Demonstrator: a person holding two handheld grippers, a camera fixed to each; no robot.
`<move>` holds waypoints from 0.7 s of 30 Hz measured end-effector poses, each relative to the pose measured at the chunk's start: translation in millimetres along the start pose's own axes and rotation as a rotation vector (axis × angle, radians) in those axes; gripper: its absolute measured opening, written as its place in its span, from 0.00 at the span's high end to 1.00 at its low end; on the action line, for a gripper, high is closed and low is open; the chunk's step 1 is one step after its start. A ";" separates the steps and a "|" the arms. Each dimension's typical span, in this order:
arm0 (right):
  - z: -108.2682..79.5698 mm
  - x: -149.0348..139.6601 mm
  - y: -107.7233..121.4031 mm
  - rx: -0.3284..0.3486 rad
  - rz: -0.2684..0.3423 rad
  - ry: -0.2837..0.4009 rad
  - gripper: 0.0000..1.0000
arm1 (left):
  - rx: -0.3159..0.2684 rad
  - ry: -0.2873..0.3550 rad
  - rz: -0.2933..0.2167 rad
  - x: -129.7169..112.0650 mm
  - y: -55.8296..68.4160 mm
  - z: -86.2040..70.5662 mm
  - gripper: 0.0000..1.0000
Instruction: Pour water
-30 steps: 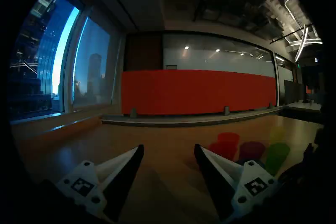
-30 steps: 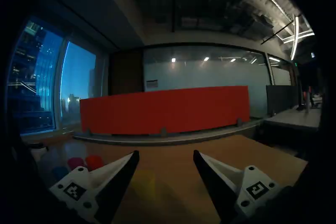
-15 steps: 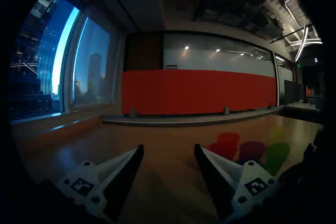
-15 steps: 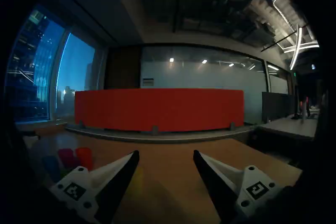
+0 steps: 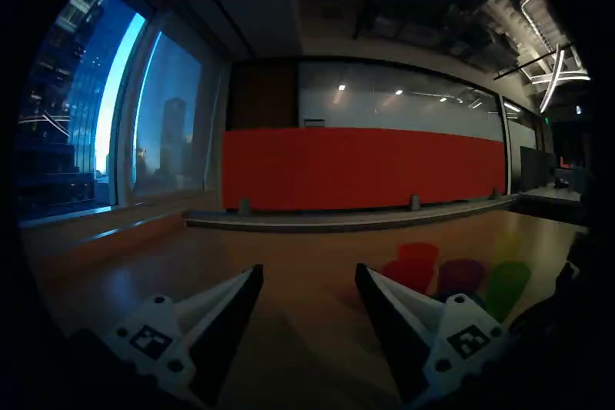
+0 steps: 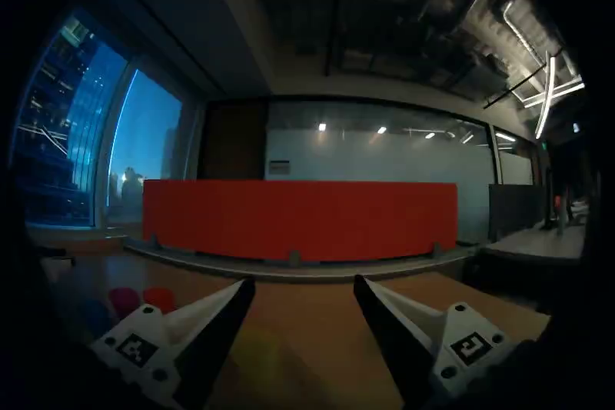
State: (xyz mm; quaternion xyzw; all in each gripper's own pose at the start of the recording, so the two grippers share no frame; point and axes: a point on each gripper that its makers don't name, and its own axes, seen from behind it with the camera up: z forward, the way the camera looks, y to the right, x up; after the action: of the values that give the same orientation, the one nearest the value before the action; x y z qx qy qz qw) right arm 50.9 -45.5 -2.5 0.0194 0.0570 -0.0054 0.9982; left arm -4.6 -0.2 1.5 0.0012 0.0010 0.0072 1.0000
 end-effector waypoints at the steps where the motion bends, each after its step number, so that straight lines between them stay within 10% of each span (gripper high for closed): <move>1: -0.6 -2.0 -0.2 0.000 0.000 -0.001 0.01 | 0.000 0.000 0.000 -0.1 -0.1 0.0 0.11; 21: -3.9 -61.4 30.4 -0.027 0.026 -0.093 0.01 | 0.000 0.000 0.000 0.0 0.6 0.4 0.11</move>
State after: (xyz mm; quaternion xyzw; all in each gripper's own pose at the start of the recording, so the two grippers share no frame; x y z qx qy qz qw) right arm -10.2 -14.5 1.8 0.0063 0.0105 0.0075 0.9999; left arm -4.6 0.4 1.8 0.0011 0.0012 0.0072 1.0000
